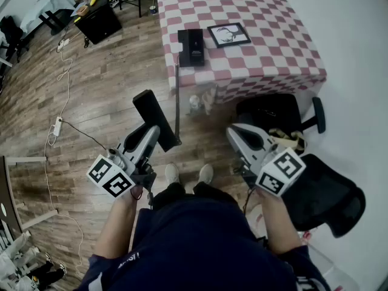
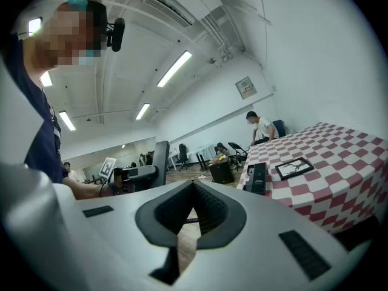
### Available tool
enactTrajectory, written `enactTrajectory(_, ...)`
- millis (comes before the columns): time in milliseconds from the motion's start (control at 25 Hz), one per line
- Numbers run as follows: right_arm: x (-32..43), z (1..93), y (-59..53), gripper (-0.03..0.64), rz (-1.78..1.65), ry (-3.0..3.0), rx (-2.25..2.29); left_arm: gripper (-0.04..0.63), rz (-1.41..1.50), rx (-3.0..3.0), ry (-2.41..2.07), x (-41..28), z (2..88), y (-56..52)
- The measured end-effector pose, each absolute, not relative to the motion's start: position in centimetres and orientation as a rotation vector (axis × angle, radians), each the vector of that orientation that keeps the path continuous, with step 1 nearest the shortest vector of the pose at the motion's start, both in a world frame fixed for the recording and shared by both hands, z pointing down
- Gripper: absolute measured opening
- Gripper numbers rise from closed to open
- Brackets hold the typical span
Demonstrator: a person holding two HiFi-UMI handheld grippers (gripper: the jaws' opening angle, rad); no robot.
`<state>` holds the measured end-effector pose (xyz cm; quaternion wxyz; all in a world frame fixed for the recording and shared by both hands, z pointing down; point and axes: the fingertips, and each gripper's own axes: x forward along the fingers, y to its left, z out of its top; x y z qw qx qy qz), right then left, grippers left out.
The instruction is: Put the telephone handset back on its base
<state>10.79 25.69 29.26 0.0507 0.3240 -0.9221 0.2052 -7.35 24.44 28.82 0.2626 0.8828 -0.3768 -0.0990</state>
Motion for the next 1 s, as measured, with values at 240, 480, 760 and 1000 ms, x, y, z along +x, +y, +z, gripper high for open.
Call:
enactTrajectory(240,11.3,29.7,26.0,0.014,0.673,-2.811,0.951,0.094,-0.265,2.387,-1.041,-6.5,28.8,24.9)
enactTrajectory(480,13.3,30.3,27.0,0.014,0.693,-2.807,0.929,0.094,-0.264,2.377,-1.082,-5.1,28.9,26.0)
enactTrajectory(760,15.3,31.7,28.1,0.014,0.774,-2.793,0.887,0.094,-0.250,2.388,-1.105,-3.3,28.5,27.0)
enactTrajectory(1000,16.0,32.3,28.5,0.014,0.834,-2.789,0.860,0.094,-0.244,2.391,-1.095,-2.2,28.5,26.3)
